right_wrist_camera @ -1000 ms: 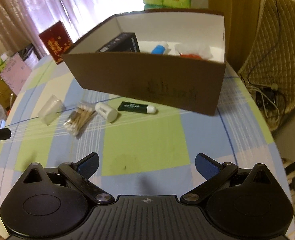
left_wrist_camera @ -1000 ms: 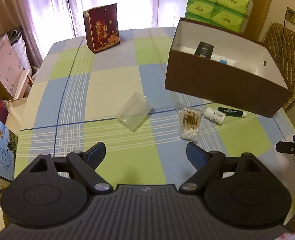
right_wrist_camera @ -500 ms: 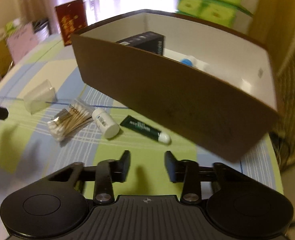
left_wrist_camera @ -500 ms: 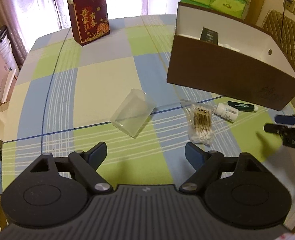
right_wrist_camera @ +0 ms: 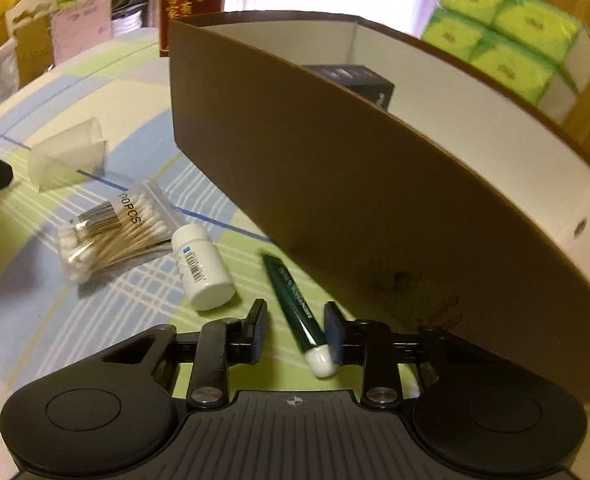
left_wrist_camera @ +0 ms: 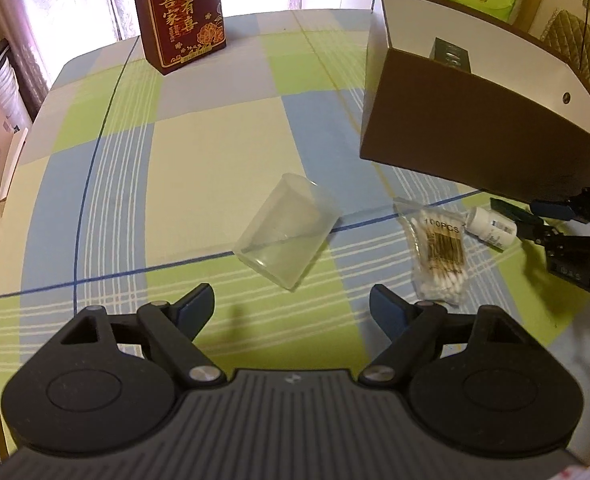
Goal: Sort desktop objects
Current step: 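Grasp the green lip gel tube with the right gripper while the left gripper grasps the clear plastic case, then lift the lip gel tube and clear case and carry both over the brown box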
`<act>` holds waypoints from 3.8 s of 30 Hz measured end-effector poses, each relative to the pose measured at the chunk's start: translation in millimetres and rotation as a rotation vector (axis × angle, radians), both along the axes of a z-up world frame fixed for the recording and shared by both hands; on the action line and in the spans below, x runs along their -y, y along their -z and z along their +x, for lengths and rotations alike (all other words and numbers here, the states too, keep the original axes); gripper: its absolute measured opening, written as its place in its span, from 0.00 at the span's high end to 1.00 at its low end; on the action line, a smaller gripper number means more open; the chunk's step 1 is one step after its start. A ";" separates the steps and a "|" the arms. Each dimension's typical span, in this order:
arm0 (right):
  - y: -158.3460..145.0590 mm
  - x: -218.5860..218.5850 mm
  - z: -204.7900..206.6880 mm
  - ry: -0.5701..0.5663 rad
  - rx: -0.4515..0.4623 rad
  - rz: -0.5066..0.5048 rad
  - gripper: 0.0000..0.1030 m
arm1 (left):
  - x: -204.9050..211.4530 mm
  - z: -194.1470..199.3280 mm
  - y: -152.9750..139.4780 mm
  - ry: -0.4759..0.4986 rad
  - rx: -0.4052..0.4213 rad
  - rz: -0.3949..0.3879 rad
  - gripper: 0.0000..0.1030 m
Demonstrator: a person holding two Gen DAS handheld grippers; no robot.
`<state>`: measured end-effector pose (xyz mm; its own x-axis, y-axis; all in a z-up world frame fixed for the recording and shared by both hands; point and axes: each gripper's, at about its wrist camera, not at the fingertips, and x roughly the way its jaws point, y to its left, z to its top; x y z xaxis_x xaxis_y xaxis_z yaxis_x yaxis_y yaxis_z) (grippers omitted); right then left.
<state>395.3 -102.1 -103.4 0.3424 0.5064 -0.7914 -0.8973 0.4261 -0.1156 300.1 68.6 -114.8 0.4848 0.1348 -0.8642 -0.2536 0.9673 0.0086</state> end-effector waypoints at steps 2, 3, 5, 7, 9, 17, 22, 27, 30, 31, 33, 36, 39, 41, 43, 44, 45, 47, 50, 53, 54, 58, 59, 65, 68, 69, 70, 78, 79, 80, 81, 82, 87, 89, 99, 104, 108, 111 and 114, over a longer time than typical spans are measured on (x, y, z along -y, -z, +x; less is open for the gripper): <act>-1.9 3.3 -0.4 0.043 -0.032 -0.003 0.89 | -2.9 3.3 2.1 0.008 -0.006 0.008 0.24; -3.0 5.2 -1.1 0.059 -0.043 -0.004 0.89 | -4.5 5.3 3.2 0.011 -0.012 0.015 0.25; -4.8 12.5 -1.1 0.102 -0.081 -0.001 0.89 | -6.5 9.0 4.9 0.022 -0.018 0.030 0.25; -7.2 21.2 -0.6 0.138 -0.120 0.008 0.89 | -9.1 13.3 6.3 0.046 -0.025 0.039 0.25; -9.5 32.0 -0.8 0.167 -0.144 0.013 0.89 | -11.2 19.0 8.4 0.083 -0.032 0.050 0.25; -14.9 60.1 4.4 0.251 -0.174 0.000 0.89 | -21.5 52.9 22.5 0.235 -0.048 0.054 0.26; -16.9 61.0 4.4 0.234 -0.175 -0.023 0.85 | -24.9 73.9 38.7 0.268 -0.087 0.040 0.49; -14.6 56.6 3.4 0.234 -0.151 -0.032 0.61 | -25.3 73.8 39.2 0.234 -0.063 0.042 0.53; -13.9 51.1 3.6 0.224 -0.142 -0.031 0.61 | -20.5 66.4 40.0 0.215 -0.067 0.049 0.53; -13.7 48.5 4.1 0.221 -0.140 -0.031 0.61 | -18.7 63.5 39.9 0.209 -0.066 0.049 0.53; -12.1 45.2 5.0 0.211 -0.136 -0.027 0.61 | -15.7 53.8 41.6 0.187 -0.079 0.034 0.54; -11.5 39.3 3.0 0.180 -0.127 -0.030 0.69 | -14.8 37.2 43.4 0.142 -0.083 -0.004 0.54; -11.7 33.1 -3.6 0.140 -0.118 -0.045 0.84 | -9.6 19.6 42.6 0.126 -0.092 -0.003 0.54; -12.0 28.0 -7.4 0.130 -0.106 -0.062 0.85 | -5.7 9.6 42.2 0.122 -0.097 -0.010 0.54; -12.3 24.9 -10.6 0.118 -0.112 -0.072 0.85 | -2.4 1.3 41.5 0.115 -0.102 -0.013 0.54; -12.8 24.8 -12.4 0.111 -0.120 -0.075 0.85 | -0.7 -2.1 41.4 0.109 -0.104 -0.017 0.54; -13.0 28.6 -14.5 0.099 -0.123 -0.078 0.85 | 0.7 -5.3 41.2 0.100 -0.107 -0.024 0.54; -13.5 31.8 -20.1 0.080 -0.127 -0.086 0.85 | 3.9 -10.7 40.9 0.089 -0.109 -0.034 0.54; -14.0 45.9 -24.0 0.076 -0.148 -0.092 0.85 | 12.1 -17.1 40.4 0.083 -0.112 -0.042 0.54; -14.0 54.6 -29.5 0.067 -0.153 -0.098 0.85 | 23.1 -21.2 39.6 0.085 -0.118 -0.043 0.54; -14.9 57.8 -31.9 0.064 -0.159 -0.101 0.85 | 27.3 -22.3 39.3 0.087 -0.121 -0.041 0.54; -15.1 67.8 -41.2 0.048 -0.177 -0.112 0.85 | 38.7 -25.9 38.7 0.090 -0.129 -0.045 0.54; -15.5 70.1 -43.3 0.045 -0.182 -0.115 0.85 | 41.3 -26.3 38.5 0.092 -0.131 -0.045 0.54; -16.7 87.5 -48.6 0.046 -0.224 -0.122 0.85 | 54.7 -32.2 36.8 0.100 -0.139 -0.037 0.54; -19.1 100.0 -45.8 0.072 -0.264 -0.113 0.86 | 60.6 -36.0 33.9 0.104 -0.137 -0.035 0.54; -20.0 104.5 -44.5 0.082 -0.275 -0.109 0.86 | 62.2 -36.9 32.8 0.104 -0.135 -0.034 0.54; -20.7 108.8 -42.8 0.093 -0.285 -0.102 0.86 | 63.7 -38.2 31.3 0.104 -0.132 -0.036 0.54; -42.6 136.1 -29.5 0.157 -0.339 -0.007 0.86 | 72.1 -39.0 13.6 0.103 -0.083 -0.038 0.54; -46.6 138.1 -27.7 0.163 -0.346 0.008 0.86 | 72.2 -38.0 11.3 0.103 -0.077 -0.037 0.54; -50.7 139.8 -26.1 0.167 -0.353 0.020 0.86 | 73.2 -36.4 7.7 0.103 -0.068 -0.037 0.54; -54.8 141.0 -24.4 0.168 -0.358 0.033 0.86 | 74.2 -35.0 4.3 0.105 -0.060 -0.038 0.54; -58.8 142.0 -23.0 0.170 -0.361 0.046 0.86 | 75.3 -33.8 1.5 0.107 -0.052 -0.039 0.54; -77.5 141.9 -11.4 0.171 -0.363 0.096 0.86 | 79.5 -23.5 -17.3 0.127 -0.007 -0.032 0.54; -86.4 139.4 -5.1 0.164 -0.353 0.116 0.86 | 78.8 -18.0 -23.8 0.134 0.010 -0.030 0.54; -138.3 114.7 46.1 0.118 -0.263 0.210 0.86 | 71.2 35.5 -69.6 0.207 0.128 0.012 0.54; -159.1 92.3 82.6 0.099 -0.203 0.223 0.86 | 73.5 80.0 -93.5 0.265 0.185 0.030 0.54; -164.1 70.8 114.4 0.095 -0.177 0.207 0.86 | 76.1 122.5 -106.5 0.301 0.209 0.035 0.54; -160.6 53.8 137.7 0.095 -0.162 0.175 0.86 | 79.4 156.5 -109.7 0.331 0.210 0.039 0.54; -151.9 36.5 160.6 0.105 -0.154 0.134 0.86 | 82.2 193.0 -105.3 0.347 0.190 0.041 0.54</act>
